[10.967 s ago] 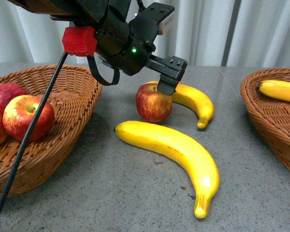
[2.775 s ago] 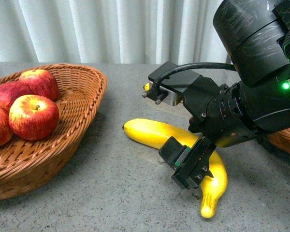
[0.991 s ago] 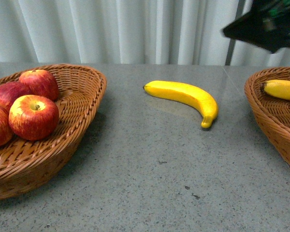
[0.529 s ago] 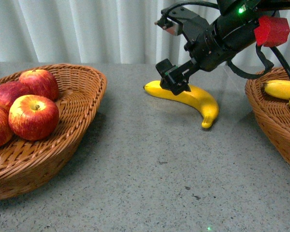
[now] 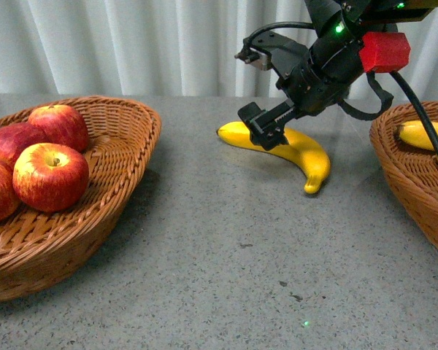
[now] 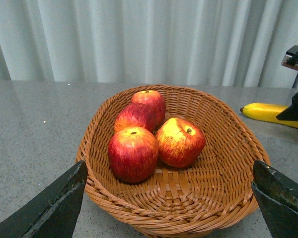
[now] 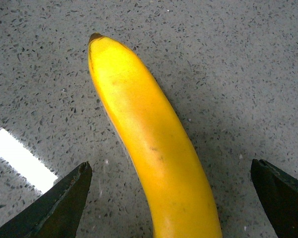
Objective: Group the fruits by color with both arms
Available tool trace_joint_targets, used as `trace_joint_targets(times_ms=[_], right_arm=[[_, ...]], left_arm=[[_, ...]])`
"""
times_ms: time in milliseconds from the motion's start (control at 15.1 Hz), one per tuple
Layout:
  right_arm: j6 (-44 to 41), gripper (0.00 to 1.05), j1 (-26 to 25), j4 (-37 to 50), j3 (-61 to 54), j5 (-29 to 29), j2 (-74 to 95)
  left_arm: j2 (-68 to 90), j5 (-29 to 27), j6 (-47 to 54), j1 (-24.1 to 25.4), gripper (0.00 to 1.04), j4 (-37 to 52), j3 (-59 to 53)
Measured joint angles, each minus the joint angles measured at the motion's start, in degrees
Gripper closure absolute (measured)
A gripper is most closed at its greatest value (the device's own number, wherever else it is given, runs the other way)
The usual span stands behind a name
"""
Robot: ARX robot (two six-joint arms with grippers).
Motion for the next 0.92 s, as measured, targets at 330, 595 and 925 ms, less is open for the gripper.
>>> trace_joint_targets(times_ms=[330,595,925], right_arm=[[-0.1,0.07,1.9,-0.9,1.0,3.1,2.2],[0.2,0.43,2.2,0.2,1.0,4.7,2.9],[5.0,0.72,1.5,4.0,0.9,1.0,2.6]], left_arm=[[0.0,0.0,0.0,0.0,0.07,0.0,0.0],[0.0,0.0,0.0,0.0,0.07,0.0,0.0],[0.0,0.0,0.0,0.0,0.07,0.0,0.0]])
